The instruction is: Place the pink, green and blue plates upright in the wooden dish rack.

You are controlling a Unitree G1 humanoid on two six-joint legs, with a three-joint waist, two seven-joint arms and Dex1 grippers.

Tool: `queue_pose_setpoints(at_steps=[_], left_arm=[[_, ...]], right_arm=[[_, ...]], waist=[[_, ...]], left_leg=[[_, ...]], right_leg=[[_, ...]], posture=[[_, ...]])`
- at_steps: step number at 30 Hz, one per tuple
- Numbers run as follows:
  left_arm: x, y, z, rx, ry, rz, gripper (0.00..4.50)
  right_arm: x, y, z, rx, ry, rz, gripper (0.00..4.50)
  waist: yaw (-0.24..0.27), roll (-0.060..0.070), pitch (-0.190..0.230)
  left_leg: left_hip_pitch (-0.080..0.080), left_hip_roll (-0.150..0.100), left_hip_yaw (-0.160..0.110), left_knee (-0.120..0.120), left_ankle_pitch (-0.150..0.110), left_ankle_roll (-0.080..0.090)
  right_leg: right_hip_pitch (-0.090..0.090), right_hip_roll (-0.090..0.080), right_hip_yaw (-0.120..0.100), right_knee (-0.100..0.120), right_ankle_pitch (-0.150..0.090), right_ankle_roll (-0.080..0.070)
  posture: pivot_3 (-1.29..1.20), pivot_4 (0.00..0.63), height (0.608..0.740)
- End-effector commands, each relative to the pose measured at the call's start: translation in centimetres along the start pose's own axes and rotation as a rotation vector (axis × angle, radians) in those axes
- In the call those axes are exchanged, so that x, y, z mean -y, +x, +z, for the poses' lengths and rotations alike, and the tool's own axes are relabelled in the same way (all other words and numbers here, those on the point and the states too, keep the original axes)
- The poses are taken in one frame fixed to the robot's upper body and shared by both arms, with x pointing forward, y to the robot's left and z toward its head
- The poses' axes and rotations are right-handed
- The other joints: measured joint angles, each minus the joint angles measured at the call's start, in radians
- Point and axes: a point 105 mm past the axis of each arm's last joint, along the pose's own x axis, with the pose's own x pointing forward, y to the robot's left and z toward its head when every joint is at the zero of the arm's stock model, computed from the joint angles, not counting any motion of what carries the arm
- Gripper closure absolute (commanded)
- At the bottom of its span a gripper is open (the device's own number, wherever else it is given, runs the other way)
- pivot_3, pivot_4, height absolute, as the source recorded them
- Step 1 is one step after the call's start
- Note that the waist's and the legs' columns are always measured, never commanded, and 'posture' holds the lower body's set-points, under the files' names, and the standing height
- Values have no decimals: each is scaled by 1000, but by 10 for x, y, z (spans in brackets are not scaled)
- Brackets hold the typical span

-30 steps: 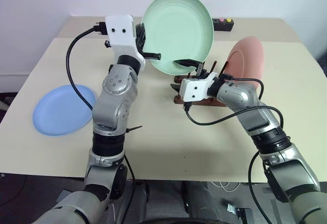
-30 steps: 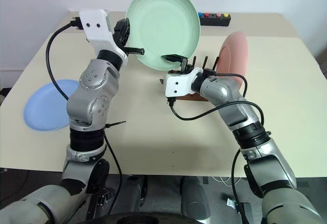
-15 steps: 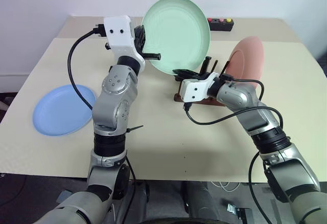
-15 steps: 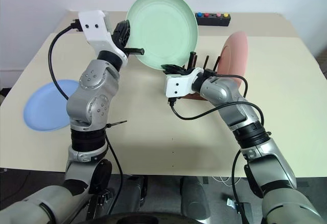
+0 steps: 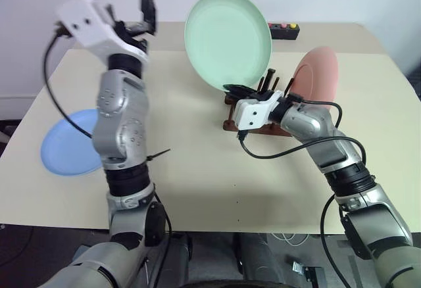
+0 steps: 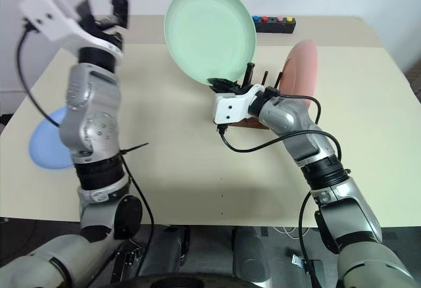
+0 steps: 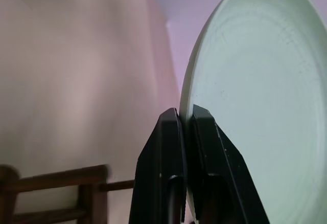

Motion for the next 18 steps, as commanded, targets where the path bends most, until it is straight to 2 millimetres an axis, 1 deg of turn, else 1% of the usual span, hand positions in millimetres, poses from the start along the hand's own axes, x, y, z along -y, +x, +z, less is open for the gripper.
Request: queue_pose_setpoints(at_steps=[1, 3, 5, 6, 7, 9, 10, 11, 13, 17, 18], left_arm=[[-21, 0, -1, -9, 106, 31, 21], [-26, -4, -14, -61, 179, -11, 21], [-26, -9, -22, -90, 216, -62, 21], [-25, -14, -32, -133, 222, -102, 21], [-21, -24, -47, -193, 237, -181, 21], [-16, -40, -64, -266, 266, -294, 21], [-11, -49, -72, -304, 266, -353, 21], [-6, -56, -76, -317, 264, -407, 21], [4, -72, -82, -357, 206, -509, 21], [14, -87, -85, -381, 172, -620, 21], [23, -99, -87, -404, 146, -700, 21]], right_arm=[[55, -8, 29, 149, 118, -189, 4500], [72, -15, 36, 206, 244, -243, 4500], [80, -19, 38, 233, 334, -269, 4500], [86, -24, 41, 259, 410, -285, 4500], [94, -33, 45, 304, 525, -311, 4500], [102, -47, 51, 367, 690, -325, 4500], [103, -53, 53, 389, 754, -319, 4500], [103, -58, 55, 403, 814, -311, 4500], [99, -68, 56, 419, 936, -288, 4500], [93, -75, 55, 400, 1030, -265, 4500], [87, -78, 54, 399, 1095, -249, 4500]], waist=[[0, 0, 0], [-1, 0, 0], [1, 0, 0], [3, 0, 0], [4, 0, 0], [3, 0, 0], [3, 0, 0], [2, 0, 0], [2, 0, 0], [0, 1, 0], [-1, 1, 0]], left_leg=[[0, 0, 0, 0, 0, 0], [0, 0, 0, 0, 0, 0], [0, 0, 0, 0, 0, 0], [0, 0, 0, 0, 0, 0], [0, 0, 0, 1, 0, 0], [0, 0, 0, 0, 0, 0], [0, 0, -1, 0, 0, 0], [0, 0, -1, 0, 0, 0], [0, 0, -1, 0, 0, 1], [0, 0, -1, 0, 0, 1], [0, 0, -1, 0, 0, 1]], right_leg=[[0, 0, 0, 0, 0, 0], [0, 0, 0, 0, 0, 0], [0, 0, 0, 1, 0, 0], [0, 0, 0, 1, 0, 0], [0, 0, 0, 1, 0, 0], [1, 0, 0, 1, 0, 0], [0, 0, 0, 1, 0, 0], [0, 0, 0, 1, 0, 0], [0, 0, 0, 1, 0, 0], [0, 0, 0, 2, 0, -1], [0, 0, 0, 2, 0, -1]], posture=[[0, 150, 734], [0, 150, 734], [0, 150, 734], [0, 150, 734], [0, 150, 734], [0, 150, 734], [0, 150, 734], [0, 150, 734], [0, 150, 734], [0, 150, 734], [0, 150, 734]])
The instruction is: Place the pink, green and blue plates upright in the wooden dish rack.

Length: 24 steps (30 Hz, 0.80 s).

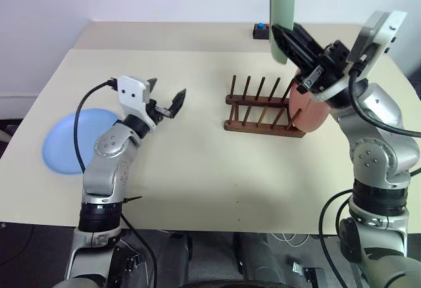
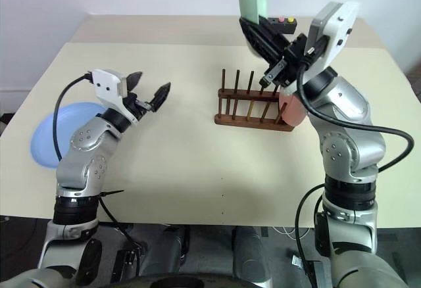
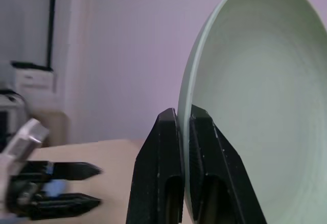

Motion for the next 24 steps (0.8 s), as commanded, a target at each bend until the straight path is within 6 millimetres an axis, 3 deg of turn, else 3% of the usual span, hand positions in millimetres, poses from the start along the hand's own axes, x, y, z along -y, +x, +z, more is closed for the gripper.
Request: queue_pose_setpoints(at_steps=[1, 3, 9, 24], left_arm=[[40, -11, 10, 39, 11, -249, 21], [62, -21, 4, 5, -2, -385, 21], [90, -43, -13, -101, -26, -569, 21], [90, -43, -13, -105, -33, -556, 21]], right_arm=[[-8, -13, 12, 31, 118, 11, 4500], [-8, -19, 9, 24, 201, -3, 4500], [0, -26, 2, 7, 321, -56, 4500], [24, -38, -22, -54, 443, -163, 4500]], waist=[[0, 0, 0], [0, 1, -1], [-1, 1, -1], [1, 1, -1]], left_leg=[[0, 0, 0, 0, 0, 0], [0, 0, 0, -1, 0, 1], [0, 1, 1, 0, 0, 1], [0, 1, 1, 0, 0, 1]], right_leg=[[0, 0, 0, 0, 0, 0], [0, 0, 0, 0, 0, 0], [0, 1, 0, 0, 0, 0], [0, 1, 0, 0, 0, 0]], posture=[[0, 150, 734], [0, 150, 734], [0, 150, 734], [0, 150, 734]])
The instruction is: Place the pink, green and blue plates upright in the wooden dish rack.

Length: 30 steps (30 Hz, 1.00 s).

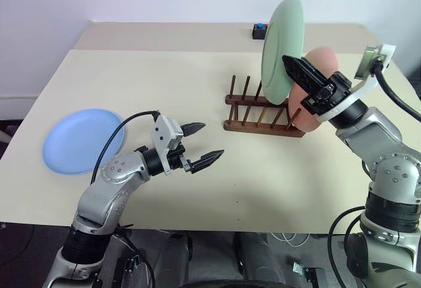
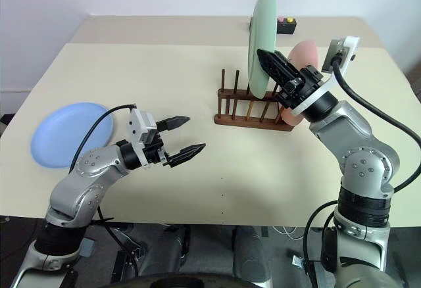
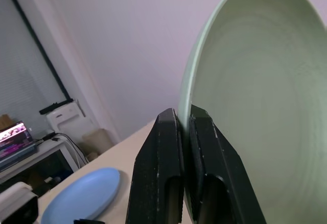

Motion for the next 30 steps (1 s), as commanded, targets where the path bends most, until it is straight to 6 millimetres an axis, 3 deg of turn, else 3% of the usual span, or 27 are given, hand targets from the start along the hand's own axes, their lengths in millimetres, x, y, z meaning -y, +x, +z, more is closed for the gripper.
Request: queue_pose_setpoints(at_steps=[1, 17, 20, 26, 27, 30], left_arm=[[4, 1, 12, 35, 31, -14, 21], [6, -4, 2, 17, 42, -1, 21], [5, -4, 1, 16, 48, 4, 0], [4, -5, -1, 12, 49, 6, 0], [4, -5, -2, 11, 48, 6, 0], [4, -5, -3, 10, 45, 5, 0]], right_arm=[[-2, -3, 11, 41, -5, 7, 4500], [9, -5, 12, 65, 89, -44, 4500], [8, -5, 9, 56, 93, -40, 3509], [8, -3, 8, 52, 89, -43, 388], [8, -3, 9, 54, 82, -45, 42], [8, -2, 11, 58, 58, -54, 42]], waist=[[0, 0, 0], [0, 0, 0], [0, 0, 0], [0, 0, 0], [0, 0, 0], [0, 0, 0]], left_leg=[[0, 0, 0, 0, 0, 0], [0, 0, 0, 0, 0, 0], [0, 0, 0, 0, 0, 0], [0, 0, 0, 0, 0, 0], [0, 0, 0, 0, 0, 0], [0, 0, 0, 0, 0, 0]], right_leg=[[0, 0, 0, 0, 0, 0], [0, 0, 0, 0, 0, 0], [0, 0, 0, 0, 0, 0], [0, 0, 0, 0, 0, 0], [0, 0, 0, 0, 0, 0], [0, 0, 0, 0, 0, 0]], posture=[[0, 150, 734], [0, 150, 734], [0, 150, 734], [0, 150, 734], [0, 150, 734], [0, 150, 734]])
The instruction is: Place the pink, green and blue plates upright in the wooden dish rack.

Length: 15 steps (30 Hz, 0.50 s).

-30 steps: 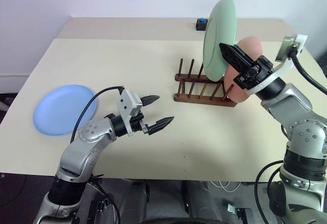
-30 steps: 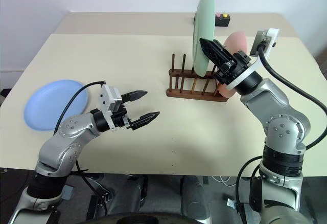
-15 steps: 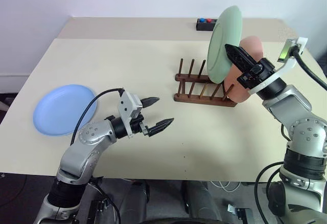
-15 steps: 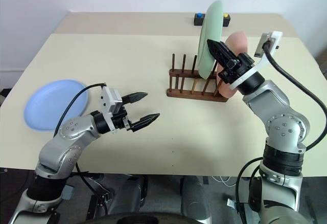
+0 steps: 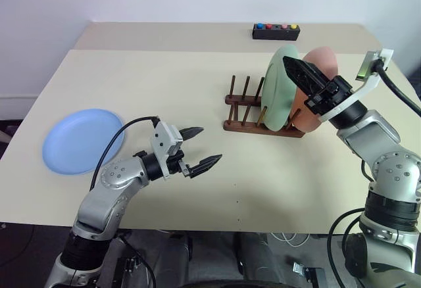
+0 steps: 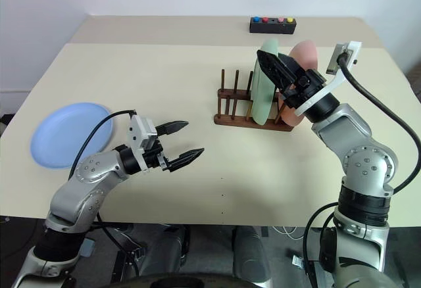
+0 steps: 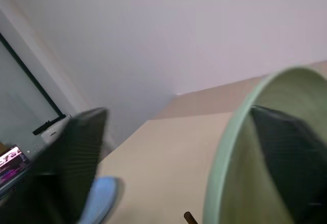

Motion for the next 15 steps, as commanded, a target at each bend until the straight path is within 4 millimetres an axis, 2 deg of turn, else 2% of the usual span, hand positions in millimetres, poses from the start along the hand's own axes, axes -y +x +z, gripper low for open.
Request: queue_pose_setpoints(at_steps=[1, 10, 15], left_arm=[[1, 0, 6, 27, 25, -9, 0], [1, 1, 6, 27, 27, -9, 0], [1, 1, 6, 25, 29, -8, 0]], right_arm=[[-10, 3, 12, 44, -49, 30, 42], [-13, 8, 27, 79, -122, 26, 42], [-20, 14, 47, 150, -168, 40, 42]], waist=[[0, 0, 0], [0, 0, 0], [0, 0, 0]], left_leg=[[0, 0, 0, 0, 0, 0], [0, 0, 0, 0, 0, 0], [0, 0, 0, 0, 0, 0]], right_leg=[[0, 0, 0, 0, 0, 0], [0, 0, 0, 0, 0, 0], [0, 0, 0, 0, 0, 0]], posture=[[0, 150, 734], [0, 150, 734], [0, 150, 734]])
